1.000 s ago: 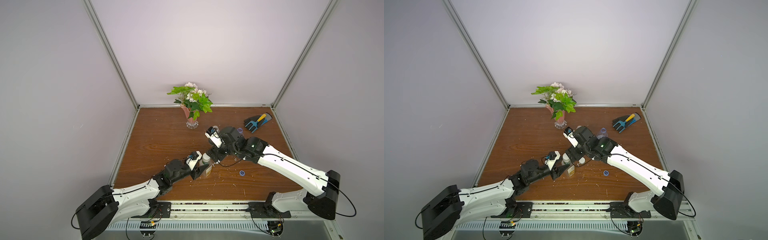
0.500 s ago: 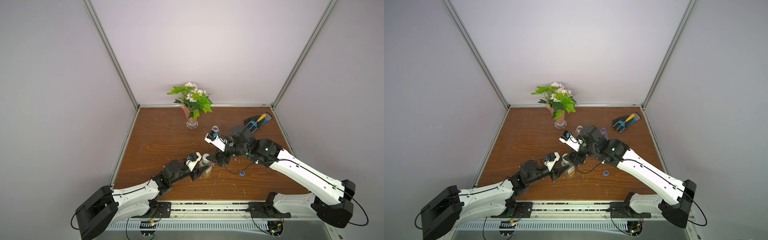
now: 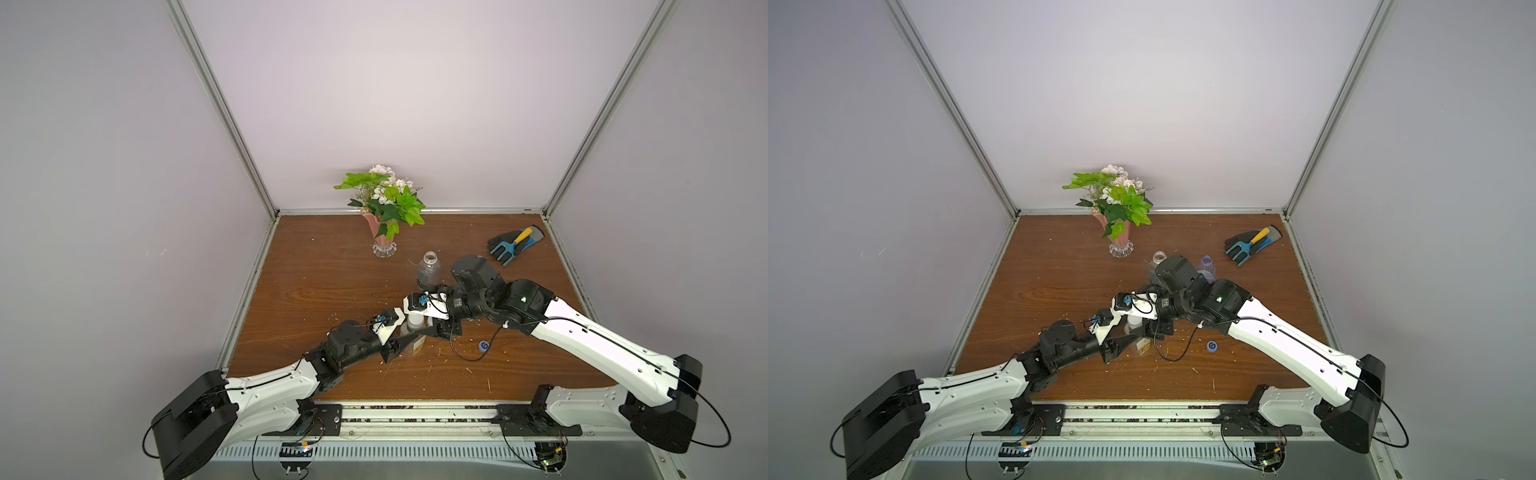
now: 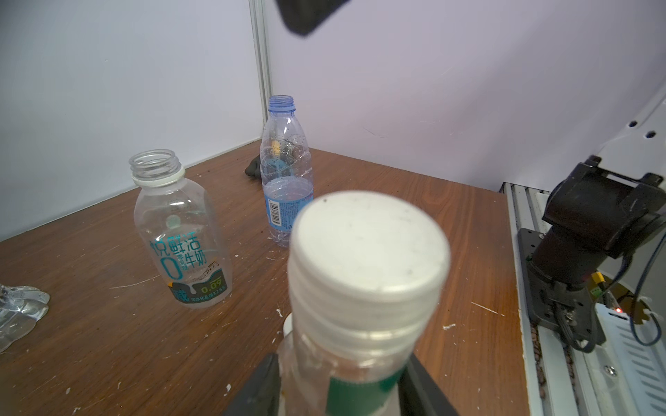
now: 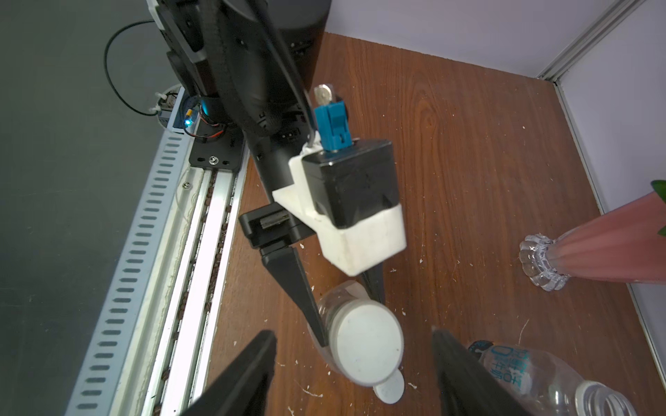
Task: Screw on the bottle caps
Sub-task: Screw the bottle cap onto the plastic bottle.
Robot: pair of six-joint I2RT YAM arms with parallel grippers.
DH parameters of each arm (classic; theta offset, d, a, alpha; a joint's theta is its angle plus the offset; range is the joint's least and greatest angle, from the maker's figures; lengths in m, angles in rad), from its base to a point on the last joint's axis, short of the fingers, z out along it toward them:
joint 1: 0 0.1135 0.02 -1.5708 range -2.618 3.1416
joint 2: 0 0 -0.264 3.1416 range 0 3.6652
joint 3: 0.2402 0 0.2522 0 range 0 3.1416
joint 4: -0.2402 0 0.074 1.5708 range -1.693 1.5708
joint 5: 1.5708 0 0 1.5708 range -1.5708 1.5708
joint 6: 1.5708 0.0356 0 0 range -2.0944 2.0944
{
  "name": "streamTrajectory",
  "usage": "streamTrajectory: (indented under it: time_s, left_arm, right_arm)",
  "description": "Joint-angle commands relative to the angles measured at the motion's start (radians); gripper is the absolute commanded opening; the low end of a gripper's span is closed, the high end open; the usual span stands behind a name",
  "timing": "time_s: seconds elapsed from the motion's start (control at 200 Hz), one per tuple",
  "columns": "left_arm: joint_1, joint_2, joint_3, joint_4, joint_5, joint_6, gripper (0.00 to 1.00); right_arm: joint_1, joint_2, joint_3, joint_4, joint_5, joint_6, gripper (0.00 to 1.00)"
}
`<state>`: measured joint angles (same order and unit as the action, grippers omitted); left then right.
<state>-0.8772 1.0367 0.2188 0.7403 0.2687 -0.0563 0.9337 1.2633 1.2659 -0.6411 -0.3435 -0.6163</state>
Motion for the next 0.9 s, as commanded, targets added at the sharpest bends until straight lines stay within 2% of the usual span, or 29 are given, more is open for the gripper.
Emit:
streamTrajectory:
  time_s: [0.0,0.075,0.235,0.56,0.896]
  left_arm:
    - [-0.011,0.014,-0.011,-0.065,0.026,0.016,0.51]
    - [-0.009,0.010,-0.016,-0.064,0.022,0.016,0.51]
    - [-0.009,0.001,-0.024,-0.062,0.019,0.014,0.51]
    - [-0.009,-0.010,-0.031,-0.067,0.015,0.013,0.52]
    - [-0.009,-0.006,-0.027,-0.070,0.015,0.008,0.52]
  right_arm:
    - [-0.003,0.017,0.001,-0.010,-0.021,-0.075,0.70]
    - [-0.003,0.034,0.001,-0.014,0.003,-0.080,0.66]
    - [-0.006,0.060,0.003,-0.026,0.020,-0.089,0.64]
    - [-0.014,0.070,0.003,-0.013,0.075,-0.086,0.64]
    - [-0.030,0.084,0.005,-0.012,0.032,-0.079,0.64]
